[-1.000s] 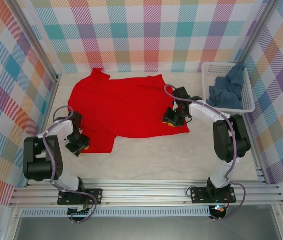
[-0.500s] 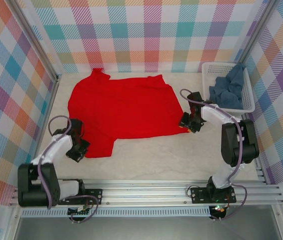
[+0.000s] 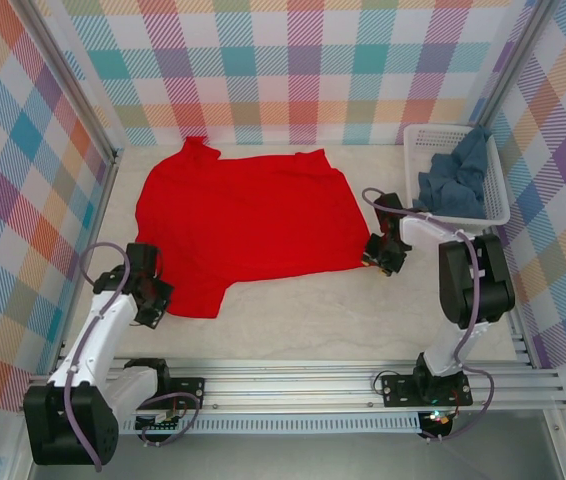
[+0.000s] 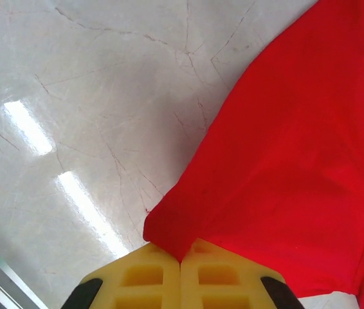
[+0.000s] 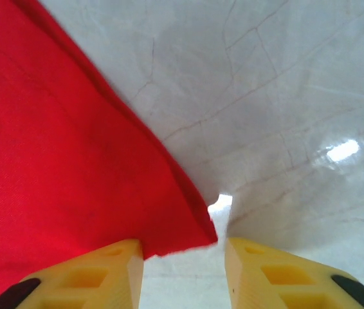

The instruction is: Fold and stack the t-shirts

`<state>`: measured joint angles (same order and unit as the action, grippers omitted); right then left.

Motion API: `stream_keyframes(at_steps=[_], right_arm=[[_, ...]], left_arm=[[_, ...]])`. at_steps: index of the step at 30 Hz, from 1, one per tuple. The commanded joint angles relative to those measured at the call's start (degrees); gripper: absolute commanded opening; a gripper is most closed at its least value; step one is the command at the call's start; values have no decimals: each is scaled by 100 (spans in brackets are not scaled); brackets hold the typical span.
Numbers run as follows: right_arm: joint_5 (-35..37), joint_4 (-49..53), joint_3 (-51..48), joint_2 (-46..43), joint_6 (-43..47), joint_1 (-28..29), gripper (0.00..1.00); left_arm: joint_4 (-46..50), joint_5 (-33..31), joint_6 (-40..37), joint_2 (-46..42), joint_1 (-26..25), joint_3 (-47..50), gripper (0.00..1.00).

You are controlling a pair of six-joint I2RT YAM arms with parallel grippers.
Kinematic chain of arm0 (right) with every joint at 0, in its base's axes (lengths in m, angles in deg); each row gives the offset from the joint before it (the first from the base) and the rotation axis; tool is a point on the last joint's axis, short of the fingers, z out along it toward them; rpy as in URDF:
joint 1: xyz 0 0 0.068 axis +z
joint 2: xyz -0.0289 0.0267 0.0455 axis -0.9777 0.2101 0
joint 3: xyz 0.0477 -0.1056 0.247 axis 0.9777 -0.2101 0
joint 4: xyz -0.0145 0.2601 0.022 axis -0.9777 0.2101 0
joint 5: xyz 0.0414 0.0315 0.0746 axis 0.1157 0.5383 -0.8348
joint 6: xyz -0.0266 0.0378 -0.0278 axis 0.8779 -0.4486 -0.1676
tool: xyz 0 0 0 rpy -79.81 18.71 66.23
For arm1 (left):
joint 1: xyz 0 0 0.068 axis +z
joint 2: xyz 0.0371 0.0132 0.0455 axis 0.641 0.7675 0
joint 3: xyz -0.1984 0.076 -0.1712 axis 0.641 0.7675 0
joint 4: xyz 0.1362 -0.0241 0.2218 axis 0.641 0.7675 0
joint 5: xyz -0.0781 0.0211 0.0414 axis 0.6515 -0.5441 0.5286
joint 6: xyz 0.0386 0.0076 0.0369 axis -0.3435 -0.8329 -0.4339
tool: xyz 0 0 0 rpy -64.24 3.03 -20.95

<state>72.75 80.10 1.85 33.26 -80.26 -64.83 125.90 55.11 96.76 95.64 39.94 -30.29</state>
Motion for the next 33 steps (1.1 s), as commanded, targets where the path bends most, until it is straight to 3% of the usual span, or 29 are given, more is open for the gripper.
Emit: stream_keyframes(at_steps=[1, 13, 21, 33], right_arm=[[7, -245, 190, 269, -98, -27, 36], [-108, -482, 236, 319, 372, -7, 22], [-185, -537, 403, 318, 886, -12, 25], [23, -201, 305, -419, 737, -10, 28]], left_arm=[[323, -135, 40, -122, -43, -61, 0], [312, 27, -43, -328, -46, -111, 0], [270, 96, -87, -287, -52, -132, 0], [113, 187, -166, -24, -63, -237, 0]])
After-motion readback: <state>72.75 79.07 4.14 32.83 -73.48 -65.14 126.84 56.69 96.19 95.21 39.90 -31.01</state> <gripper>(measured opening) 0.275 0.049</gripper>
